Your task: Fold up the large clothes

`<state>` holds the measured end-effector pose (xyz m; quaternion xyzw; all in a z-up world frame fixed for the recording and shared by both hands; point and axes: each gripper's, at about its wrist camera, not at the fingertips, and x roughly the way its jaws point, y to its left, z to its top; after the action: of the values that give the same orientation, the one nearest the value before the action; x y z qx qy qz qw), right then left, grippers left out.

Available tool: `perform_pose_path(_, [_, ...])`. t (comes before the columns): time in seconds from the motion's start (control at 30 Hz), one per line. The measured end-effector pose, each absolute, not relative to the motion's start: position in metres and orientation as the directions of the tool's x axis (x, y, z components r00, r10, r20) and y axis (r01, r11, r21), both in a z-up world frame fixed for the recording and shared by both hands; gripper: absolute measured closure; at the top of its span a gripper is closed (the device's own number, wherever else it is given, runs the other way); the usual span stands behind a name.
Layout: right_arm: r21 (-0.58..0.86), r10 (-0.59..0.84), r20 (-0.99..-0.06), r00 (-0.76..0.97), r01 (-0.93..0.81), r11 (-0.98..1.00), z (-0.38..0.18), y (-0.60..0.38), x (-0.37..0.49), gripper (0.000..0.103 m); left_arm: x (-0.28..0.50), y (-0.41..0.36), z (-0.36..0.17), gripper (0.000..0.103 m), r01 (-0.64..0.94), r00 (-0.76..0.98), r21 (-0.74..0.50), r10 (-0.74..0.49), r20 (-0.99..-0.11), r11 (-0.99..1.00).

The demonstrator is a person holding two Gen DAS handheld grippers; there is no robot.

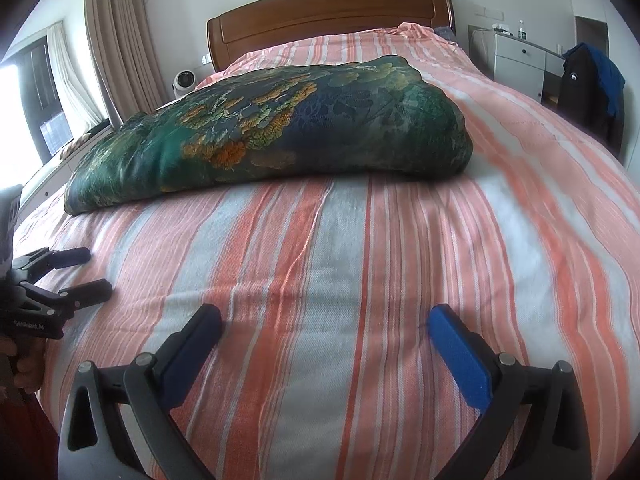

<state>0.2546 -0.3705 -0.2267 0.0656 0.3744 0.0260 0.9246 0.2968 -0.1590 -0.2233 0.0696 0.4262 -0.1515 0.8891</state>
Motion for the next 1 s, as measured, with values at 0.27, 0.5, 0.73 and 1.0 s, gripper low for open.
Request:
perform_pose_path(0.27, [0.124,0.086,-0.691,0.718,0.001,0.992,-0.227,-0.368,0.255,0.0,0.296,-0.161,-0.226,0.0,0.336,0.594,-0.002,-0.214,-0.776,0.942])
perform_pose_path(0.5, [0.122,0.083,-0.69,0.719,0.002,0.993,-0.228,-0.368,0.255,0.0,0.285,-0.159,-0.228,0.0,0.333,0.617,0.008,-0.211,-0.758,0.943])
perform_pose_path(0.73, [0.122,0.084,-0.69,0.719,0.001,0.993,-0.228,-0.368,0.255,0.0,0.281,-0.161,-0.227,0.0,0.33,0.615,0.012,-0.206,-0.761,0.944])
perform_pose_path(1.0, [0.121,0.083,-0.69,0.719,0.001,0.993,-0.228,-0.367,0.255,0.0,0.282,-0.16,-0.228,0.0,0.331,0.615,0.012,-0.206,-0.761,0.944])
